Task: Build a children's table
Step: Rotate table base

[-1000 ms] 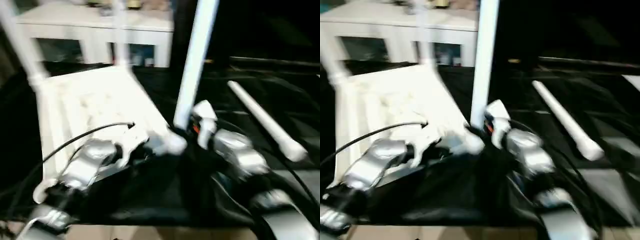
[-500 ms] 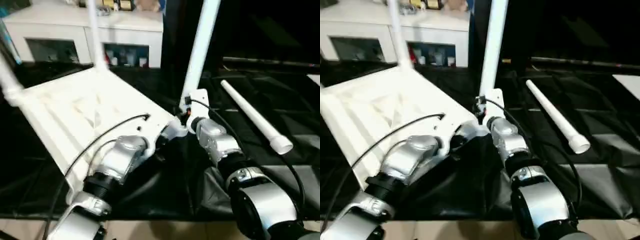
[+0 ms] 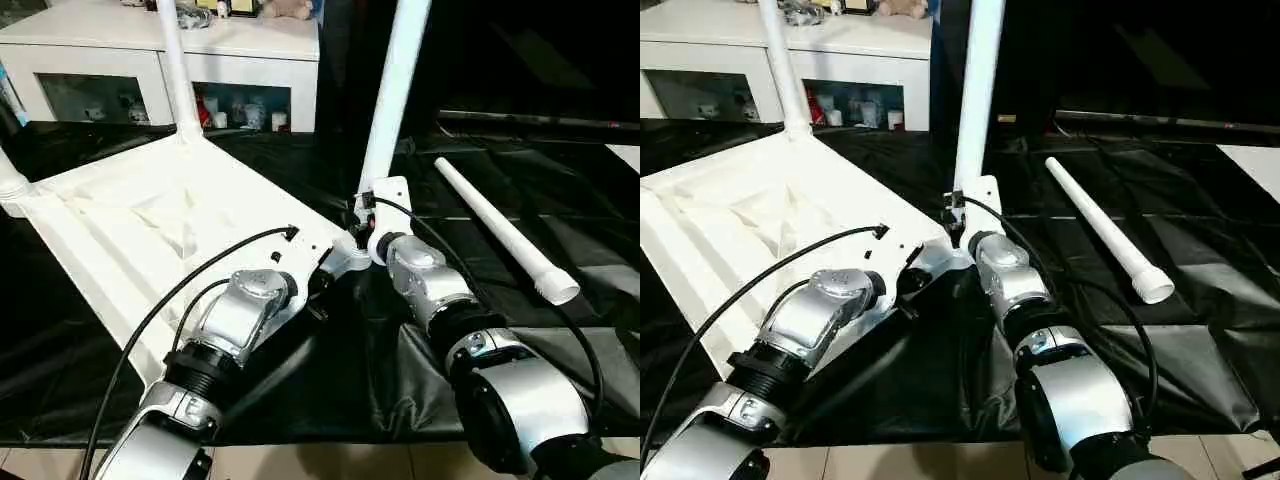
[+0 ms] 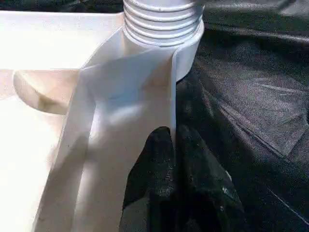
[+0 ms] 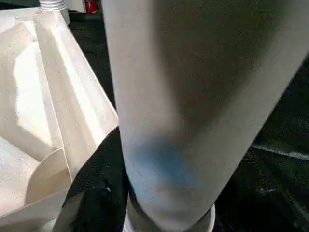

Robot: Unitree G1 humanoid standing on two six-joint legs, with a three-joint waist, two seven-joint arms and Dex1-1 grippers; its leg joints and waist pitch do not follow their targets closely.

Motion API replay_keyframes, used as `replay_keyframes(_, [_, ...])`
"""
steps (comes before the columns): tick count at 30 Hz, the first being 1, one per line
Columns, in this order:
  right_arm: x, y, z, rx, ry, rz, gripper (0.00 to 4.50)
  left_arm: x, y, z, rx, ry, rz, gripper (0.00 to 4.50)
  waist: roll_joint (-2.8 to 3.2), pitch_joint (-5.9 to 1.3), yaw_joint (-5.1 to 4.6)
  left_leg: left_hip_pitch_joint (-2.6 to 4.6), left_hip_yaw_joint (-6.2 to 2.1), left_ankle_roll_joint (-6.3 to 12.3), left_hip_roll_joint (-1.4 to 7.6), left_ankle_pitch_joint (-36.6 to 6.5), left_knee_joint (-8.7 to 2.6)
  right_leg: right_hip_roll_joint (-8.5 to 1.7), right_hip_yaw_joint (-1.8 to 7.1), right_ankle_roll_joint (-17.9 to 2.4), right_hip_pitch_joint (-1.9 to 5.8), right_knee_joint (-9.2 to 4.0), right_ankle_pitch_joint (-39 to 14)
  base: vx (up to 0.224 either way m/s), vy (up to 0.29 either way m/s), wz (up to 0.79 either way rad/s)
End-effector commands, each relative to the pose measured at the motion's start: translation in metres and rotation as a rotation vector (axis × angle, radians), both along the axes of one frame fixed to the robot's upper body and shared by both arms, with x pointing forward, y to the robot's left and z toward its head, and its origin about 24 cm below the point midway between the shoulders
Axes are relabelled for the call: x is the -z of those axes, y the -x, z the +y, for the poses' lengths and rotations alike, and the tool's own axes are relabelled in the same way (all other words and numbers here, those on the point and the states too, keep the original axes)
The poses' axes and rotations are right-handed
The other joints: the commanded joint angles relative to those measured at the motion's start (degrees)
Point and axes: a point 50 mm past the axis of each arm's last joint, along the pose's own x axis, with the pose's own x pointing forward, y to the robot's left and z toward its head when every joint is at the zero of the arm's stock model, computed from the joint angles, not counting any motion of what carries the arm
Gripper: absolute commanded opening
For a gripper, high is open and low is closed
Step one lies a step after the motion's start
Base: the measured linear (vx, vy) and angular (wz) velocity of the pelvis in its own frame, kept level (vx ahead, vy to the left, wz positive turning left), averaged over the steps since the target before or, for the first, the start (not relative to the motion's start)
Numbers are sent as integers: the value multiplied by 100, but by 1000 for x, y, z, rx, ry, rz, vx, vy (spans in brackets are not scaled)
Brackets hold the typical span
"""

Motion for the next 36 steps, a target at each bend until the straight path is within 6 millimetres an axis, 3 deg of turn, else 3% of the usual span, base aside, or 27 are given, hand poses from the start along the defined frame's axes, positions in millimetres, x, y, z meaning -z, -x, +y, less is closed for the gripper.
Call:
replay_keyframes(1, [40, 21, 7, -60, -8, 185, 225, -18, -12, 10, -42, -24, -93, 0, 59, -241, -18, 34, -32, -36, 95, -2227, -490, -348, 232, -372, 133, -703, -3080, 0, 0, 0])
replay_keyframes(5, [30, 16, 7, -75, -55, 157, 269, -19, -12, 11, -34, -21, -99, 0, 64, -241, -42, 37, -42, -12, 96, -2316, -494, -358, 226, -353, 128, -725, -3191, 0, 0, 0])
replay_keyframes(7, [27, 15, 7, -82, -63, 146, 278, -20, -12, 11, -29, -19, -102, 0, 63, -272, -64, -16, -51, -5, 115, -2061, -522, -360, 231, -451, 194, -675, -2802, 0, 0, 0])
replay_keyframes(9, [22, 12, 6, -85, -65, 121, 310, -20, -12, 10, -23, -17, -104, 0, 59, -277, -66, -12, -19, 41, 125, -1834, -526, -349, 252, -596, 190, -650, -2396, 0, 0, 0])
replay_keyframes(13, [20, 10, 5, -85, -75, 110, 348, -20, -12, 10, -18, -16, -105, 0, 48, -288, -61, -14, 21, 110, 133, -1567, -507, -357, 277, -773, 203, -609, -2171, 0, 0, 0])
replay_keyframes(19, [16, 8, 5, -92, -99, 88, 354, -20, -11, 11, -8, -13, -108, 0, 45, -371, -37, -34, 80, 315, 134, -461, -443, -319, 301, -1321, 300, -380, -175, 37, 1, -1])
replay_keyframes(21, [14, 8, 5, -97, -98, 81, 329, -20, -10, 10, -5, -12, -109, 0, 62, -369, -29, -24, 96, 448, 136, -274, -429, -316, 302, -1458, 305, -345, 200, 26, 7, -1])
replay_keyframes(24, [14, 8, 4, -94, -104, 77, 310, -20, -10, 10, -2, -13, -110, 0, 50, -361, -23, -3, 126, 550, 135, -336, -424, -325, 314, -1528, 312, -354, 166, 0, 0, 0])
replay_keyframes(29, [14, 7, 3, -92, -104, 71, 256, -21, -10, 10, 2, -13, -111, 0, 58, -329, -20, 23, 136, 385, 149, -758, -452, -335, 329, -1398, 293, -423, -506, 0, 0, 0])
replay_keyframes(36, [14, 7, 1, -90, -93, 61, 191, -20, -9, 10, 6, -13, -109, 0, 53, -346, 10, 25, 139, 400, 151, -525, -438, -321, 332, -1438, 297, -375, -158, 0, 0, 0])
